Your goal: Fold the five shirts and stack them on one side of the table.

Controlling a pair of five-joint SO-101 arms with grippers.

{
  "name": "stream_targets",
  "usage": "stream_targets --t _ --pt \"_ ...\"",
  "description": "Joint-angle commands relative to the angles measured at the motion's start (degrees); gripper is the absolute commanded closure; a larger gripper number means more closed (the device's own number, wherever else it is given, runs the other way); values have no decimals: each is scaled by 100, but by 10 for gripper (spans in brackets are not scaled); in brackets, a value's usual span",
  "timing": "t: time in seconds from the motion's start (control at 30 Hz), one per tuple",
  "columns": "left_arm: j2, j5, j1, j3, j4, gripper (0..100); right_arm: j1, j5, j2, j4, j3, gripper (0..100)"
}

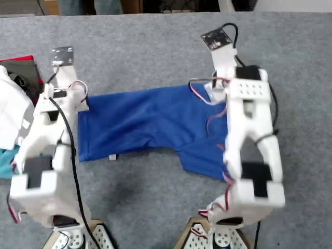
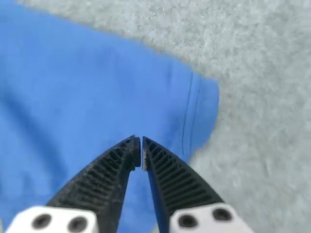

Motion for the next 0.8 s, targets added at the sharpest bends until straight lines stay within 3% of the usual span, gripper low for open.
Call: stream_targets --t 0.0,0.2,0.4,0.5,0.67,0.77 --pt "651 167 -347 -919 -114 971 35 -105 1130 -79 -1165 985" --pt "1002 167 -629 -1543 -114 971 615 -97 3116 -9 -2659 985" --pt "1152 167 -629 -1736 -105 971 580 -97 3908 1222 -4488 985" --pt "1134 167 -655 -2018 369 971 457 53 4057 1960 -5358 985" --pt "422 141 -629 -2826 2092 971 185 484 4075 3112 -6791 985" --pt "-9 167 -330 -2721 2251 971 105 457 4136 3473 -7732 985"
